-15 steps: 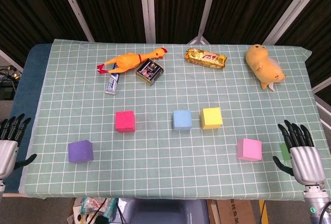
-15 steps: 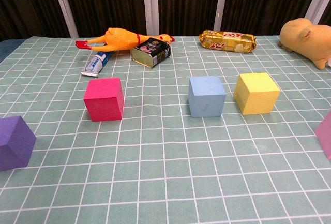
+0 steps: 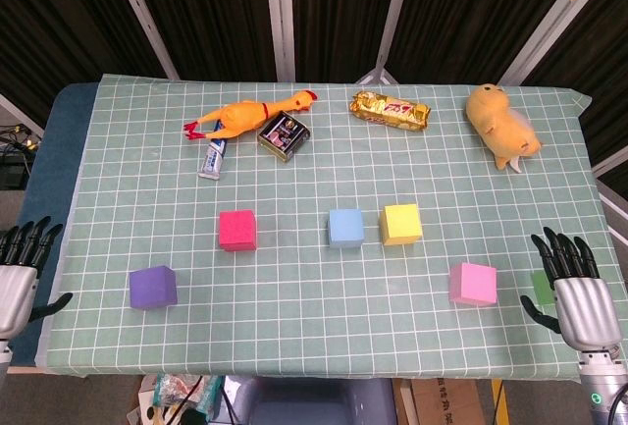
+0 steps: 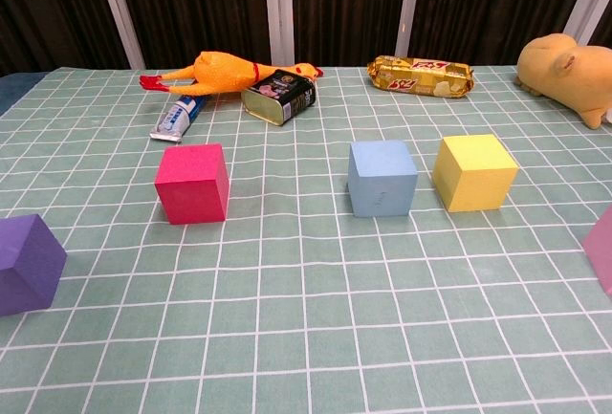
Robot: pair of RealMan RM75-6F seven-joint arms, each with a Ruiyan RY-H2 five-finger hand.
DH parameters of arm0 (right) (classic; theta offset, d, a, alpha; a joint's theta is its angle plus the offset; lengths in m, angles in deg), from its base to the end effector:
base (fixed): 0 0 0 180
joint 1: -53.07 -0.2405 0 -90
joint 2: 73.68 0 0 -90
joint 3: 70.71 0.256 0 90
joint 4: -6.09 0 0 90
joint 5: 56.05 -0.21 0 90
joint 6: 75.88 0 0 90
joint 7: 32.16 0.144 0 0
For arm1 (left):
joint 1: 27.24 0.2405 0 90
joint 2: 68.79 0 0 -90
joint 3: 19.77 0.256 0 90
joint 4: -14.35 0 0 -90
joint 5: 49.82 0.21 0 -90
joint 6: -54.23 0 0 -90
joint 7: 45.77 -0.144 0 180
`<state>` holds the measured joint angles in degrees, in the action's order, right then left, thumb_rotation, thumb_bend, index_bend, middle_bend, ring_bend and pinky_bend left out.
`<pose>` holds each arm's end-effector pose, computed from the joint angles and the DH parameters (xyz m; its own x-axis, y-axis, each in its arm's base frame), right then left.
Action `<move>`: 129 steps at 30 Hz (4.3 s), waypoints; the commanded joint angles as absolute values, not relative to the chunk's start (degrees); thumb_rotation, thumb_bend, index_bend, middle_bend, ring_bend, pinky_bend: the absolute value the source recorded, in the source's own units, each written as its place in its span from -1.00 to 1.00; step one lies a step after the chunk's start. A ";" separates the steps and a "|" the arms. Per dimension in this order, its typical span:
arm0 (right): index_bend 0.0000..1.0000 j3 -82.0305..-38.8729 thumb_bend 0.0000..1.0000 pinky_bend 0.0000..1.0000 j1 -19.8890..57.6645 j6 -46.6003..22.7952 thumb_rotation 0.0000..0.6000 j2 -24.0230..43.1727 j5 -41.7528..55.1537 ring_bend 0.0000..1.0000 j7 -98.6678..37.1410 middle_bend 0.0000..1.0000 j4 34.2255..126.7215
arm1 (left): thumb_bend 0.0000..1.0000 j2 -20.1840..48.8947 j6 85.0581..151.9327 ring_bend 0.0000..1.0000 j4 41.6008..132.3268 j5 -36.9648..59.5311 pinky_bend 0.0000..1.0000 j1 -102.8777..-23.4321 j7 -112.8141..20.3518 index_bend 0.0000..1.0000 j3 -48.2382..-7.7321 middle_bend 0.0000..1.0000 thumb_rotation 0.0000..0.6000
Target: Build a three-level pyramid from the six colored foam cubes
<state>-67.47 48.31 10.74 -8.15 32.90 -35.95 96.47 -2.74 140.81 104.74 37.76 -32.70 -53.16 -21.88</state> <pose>-0.3070 -0.1820 0.1559 0.4654 0.0351 0.8844 -0.8827 -0.0557 0.4667 -0.3088 0.1818 0.1514 0.5122 -0.0208 0.8586 0.8575 -0.0431 -0.5126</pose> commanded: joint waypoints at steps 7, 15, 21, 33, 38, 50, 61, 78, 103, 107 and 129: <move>-1.00 -67.10 -0.51 -1.00 48.45 11.05 1.00 -7.94 32.38 -1.00 -35.30 -1.00 96.44 | -1.00 -2.95 140.08 -1.00 105.55 36.66 -0.97 -32.81 -52.81 -1.00 -22.13 -1.00 1.00; -1.00 -67.09 -0.52 -1.00 48.45 10.34 1.00 -8.33 31.56 -1.00 -35.26 -1.00 96.79 | -1.00 -3.13 139.19 -1.00 106.33 36.15 -0.97 -33.02 -53.20 -1.00 -22.02 -1.00 1.00; -1.00 -66.85 -0.52 -1.00 48.35 9.54 1.00 -8.53 30.47 -1.00 -35.06 -1.00 97.50 | -1.00 -4.13 137.59 -1.00 109.11 36.01 -0.97 -34.23 -53.61 -1.00 -22.47 -1.00 1.00; -1.00 -66.45 -0.52 -1.00 48.02 8.80 1.00 -8.72 29.76 -1.00 -33.32 -1.00 97.69 | -0.88 -7.99 128.29 -0.99 124.47 29.64 -0.84 -41.70 -62.76 -1.00 -27.06 -0.86 1.00; -1.00 -66.36 -0.52 -1.00 47.95 8.61 1.00 -8.80 29.58 -1.00 -32.47 -1.00 97.75 | -0.88 -8.32 124.01 -0.99 128.84 24.62 -0.82 -45.90 -67.74 -1.00 -29.67 -0.74 1.00; -1.00 -66.32 -0.52 -1.00 47.39 7.24 1.00 -9.06 29.26 -1.00 -29.94 -1.00 98.09 | -0.76 -0.52 116.46 -0.94 129.67 1.57 -0.79 -61.50 -85.86 -1.00 -34.92 -0.53 1.00; -1.00 -66.30 -0.52 -1.00 47.18 6.73 1.00 -9.38 29.04 -1.00 -28.66 -1.00 98.31 | -0.71 8.03 119.84 -0.94 125.62 -10.28 -0.79 -69.88 -95.69 -1.00 -34.10 -0.51 1.00; -1.00 -66.47 -0.52 -1.00 47.04 6.30 1.00 -9.77 29.11 -1.00 -27.17 -1.00 98.71 | -0.53 14.70 121.29 -0.94 119.88 -16.58 -0.79 -75.11 -97.25 -1.00 -32.10 -0.55 1.00; -1.00 -66.51 -0.52 -1.00 46.92 6.36 1.00 -9.56 29.14 -1.00 -26.66 -1.00 98.62 | -0.10 19.03 119.19 -0.91 113.30 -20.17 -0.75 -79.98 -94.24 -1.00 -31.81 -0.46 1.00; -1.00 -66.51 -0.52 -1.00 46.95 6.41 1.00 -9.56 29.09 -1.00 -26.70 -1.00 98.74 | -0.08 17.79 119.71 -0.91 115.18 -19.21 -0.75 -80.22 -93.39 -1.00 -32.37 -0.45 1.00; -1.00 -66.04 -0.52 -1.00 46.74 4.38 1.00 -10.13 26.45 -1.00 -24.45 -1.00 100.26 | -0.08 30.08 127.09 -0.91 110.81 -24.62 -0.75 -88.49 -97.07 -0.98 -38.20 -0.44 1.00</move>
